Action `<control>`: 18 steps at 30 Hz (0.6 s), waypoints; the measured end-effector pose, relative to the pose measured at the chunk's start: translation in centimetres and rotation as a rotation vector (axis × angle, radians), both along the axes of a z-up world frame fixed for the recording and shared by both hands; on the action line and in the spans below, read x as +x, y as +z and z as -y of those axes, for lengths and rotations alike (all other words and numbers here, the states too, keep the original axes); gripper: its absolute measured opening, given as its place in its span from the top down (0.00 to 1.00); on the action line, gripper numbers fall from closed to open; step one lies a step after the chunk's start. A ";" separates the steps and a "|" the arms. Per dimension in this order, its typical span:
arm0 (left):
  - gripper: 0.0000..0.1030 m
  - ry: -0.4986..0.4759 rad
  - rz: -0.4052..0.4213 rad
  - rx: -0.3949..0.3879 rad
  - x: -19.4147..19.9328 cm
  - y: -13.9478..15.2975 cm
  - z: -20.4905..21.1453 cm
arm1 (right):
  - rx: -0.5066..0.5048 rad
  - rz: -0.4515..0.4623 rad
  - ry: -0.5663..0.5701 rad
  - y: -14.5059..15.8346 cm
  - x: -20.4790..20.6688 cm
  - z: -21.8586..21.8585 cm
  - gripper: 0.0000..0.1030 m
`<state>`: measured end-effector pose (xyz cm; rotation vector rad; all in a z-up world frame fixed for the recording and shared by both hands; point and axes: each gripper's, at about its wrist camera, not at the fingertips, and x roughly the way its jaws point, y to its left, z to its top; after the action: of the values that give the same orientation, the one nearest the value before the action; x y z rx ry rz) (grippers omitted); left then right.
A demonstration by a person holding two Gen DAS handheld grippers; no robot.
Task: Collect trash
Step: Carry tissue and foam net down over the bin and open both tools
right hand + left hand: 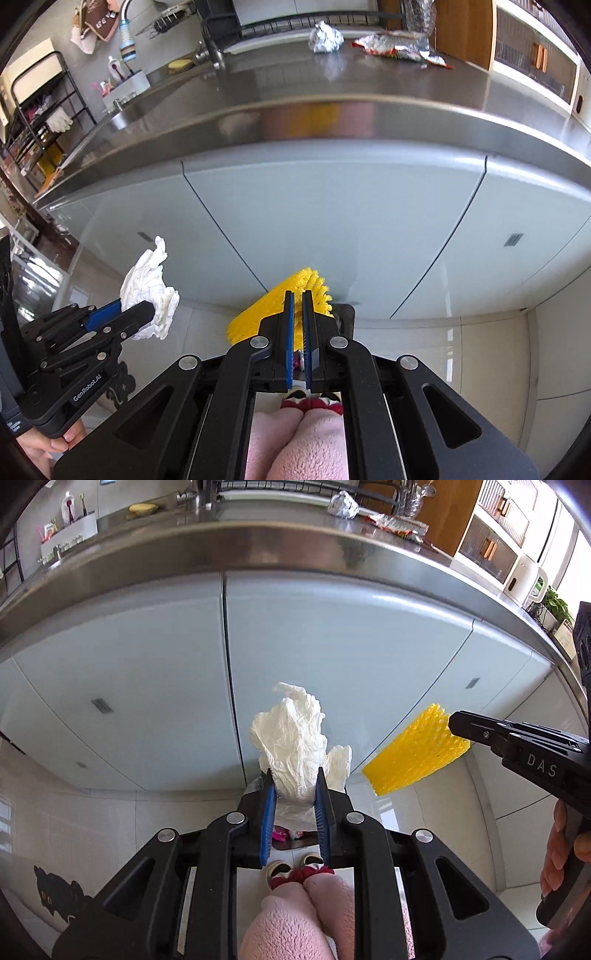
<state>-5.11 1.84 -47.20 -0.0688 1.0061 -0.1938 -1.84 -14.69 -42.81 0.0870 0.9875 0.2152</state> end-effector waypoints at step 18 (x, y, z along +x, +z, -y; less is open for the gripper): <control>0.83 -0.005 -0.249 0.000 5.9 -17.9 2.7 | 0.010 -0.296 -0.090 -18.4 5.6 0.7 0.95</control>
<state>0.77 -0.83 -65.14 -0.0920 1.2540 -0.1934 3.78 -15.36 -61.16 0.1759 1.2745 0.1263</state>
